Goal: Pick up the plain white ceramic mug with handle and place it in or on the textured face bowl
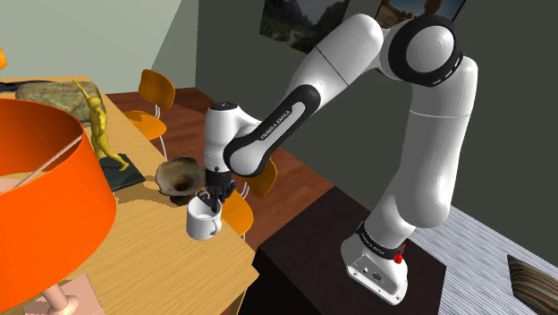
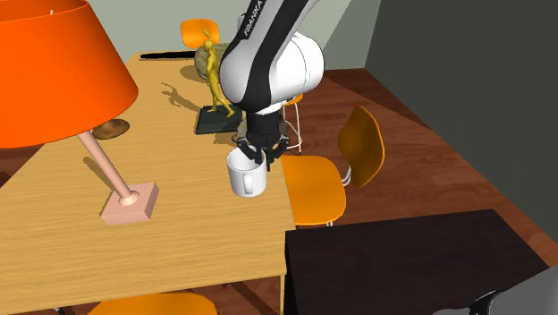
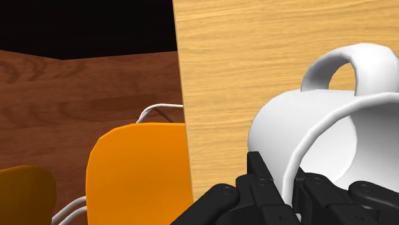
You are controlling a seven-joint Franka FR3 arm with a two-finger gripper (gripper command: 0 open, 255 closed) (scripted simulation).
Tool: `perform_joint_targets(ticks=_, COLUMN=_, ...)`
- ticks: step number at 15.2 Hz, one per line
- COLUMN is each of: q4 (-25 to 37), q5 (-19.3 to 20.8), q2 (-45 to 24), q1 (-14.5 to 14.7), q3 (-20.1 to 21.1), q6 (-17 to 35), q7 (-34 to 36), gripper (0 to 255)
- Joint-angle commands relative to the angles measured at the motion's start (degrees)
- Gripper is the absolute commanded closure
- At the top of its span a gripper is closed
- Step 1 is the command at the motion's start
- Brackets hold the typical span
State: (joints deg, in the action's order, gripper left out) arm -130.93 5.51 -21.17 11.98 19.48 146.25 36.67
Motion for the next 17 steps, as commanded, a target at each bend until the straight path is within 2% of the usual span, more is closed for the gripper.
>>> perform_joint_targets(ticks=1, q4=0.0, q5=-0.8, q2=1.5, q1=-0.2, q3=0.6, q6=-1.5, q7=-0.3, gripper=255)
perform_joint_targets(ticks=17, q4=1.0, q5=-6.3, q2=12.2, q1=-2.1, q3=3.1, q6=-12.5, q7=-3.5, gripper=255)
